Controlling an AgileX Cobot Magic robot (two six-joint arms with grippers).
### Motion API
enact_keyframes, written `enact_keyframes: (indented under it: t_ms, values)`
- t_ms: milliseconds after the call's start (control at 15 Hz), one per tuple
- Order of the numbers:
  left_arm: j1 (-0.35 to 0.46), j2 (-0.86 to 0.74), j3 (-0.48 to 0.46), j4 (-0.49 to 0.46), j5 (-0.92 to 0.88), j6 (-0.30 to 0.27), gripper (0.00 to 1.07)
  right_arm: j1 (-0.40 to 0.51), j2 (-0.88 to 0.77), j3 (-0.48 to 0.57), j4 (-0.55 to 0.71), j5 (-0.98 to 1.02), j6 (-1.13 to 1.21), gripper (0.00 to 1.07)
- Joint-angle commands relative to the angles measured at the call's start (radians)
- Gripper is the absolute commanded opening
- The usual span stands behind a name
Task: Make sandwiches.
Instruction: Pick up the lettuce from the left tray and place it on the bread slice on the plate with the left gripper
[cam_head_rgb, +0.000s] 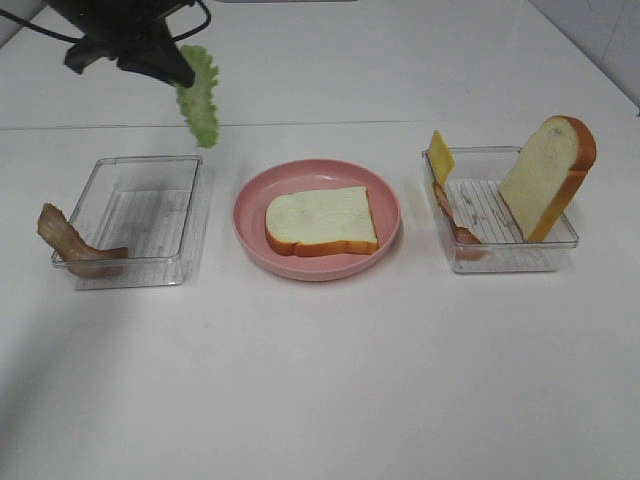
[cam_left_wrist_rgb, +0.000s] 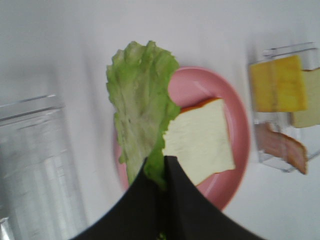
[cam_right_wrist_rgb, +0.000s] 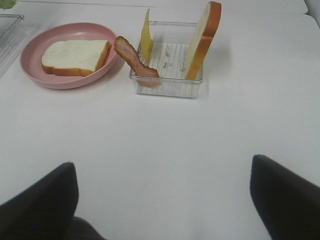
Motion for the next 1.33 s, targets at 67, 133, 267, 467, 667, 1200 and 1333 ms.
enact_keyframes:
  t_ms: [67, 133, 267, 467, 667, 1200, 1333]
  values:
    - [-0.064, 0.020, 0.007, -0.164, -0.059, 0.086, 0.00, -0.008, -0.013, -0.001, 0.000, -0.008, -0.007, 0.88]
    - [-0.092, 0.036, 0.009, -0.219, -0.081, 0.093, 0.00, -0.008, -0.013, -0.001, 0.000, -0.008, -0.007, 0.88]
    - [-0.164, 0.080, 0.009, -0.273, -0.134, 0.098, 0.00, -0.008, -0.013, -0.001, 0.000, -0.008, -0.007, 0.88]
    - [-0.226, 0.149, 0.009, -0.310, -0.150, 0.097, 0.00, -0.008, -0.013, -0.001, 0.000, -0.008, -0.007, 0.88]
    - [-0.244, 0.196, 0.009, -0.303, -0.135, 0.096, 0.00, -0.008, -0.013, -0.001, 0.000, -0.008, -0.007, 0.88]
    - [-0.242, 0.209, 0.009, -0.138, -0.070, 0.011, 0.64, -0.008, -0.013, -0.001, 0.000, -0.008, -0.007, 0.88]
    - [-0.242, 0.196, 0.006, -0.136, -0.058, 0.011, 0.79, -0.008, -0.013, -0.001, 0.000, -0.008, -0.007, 0.88]
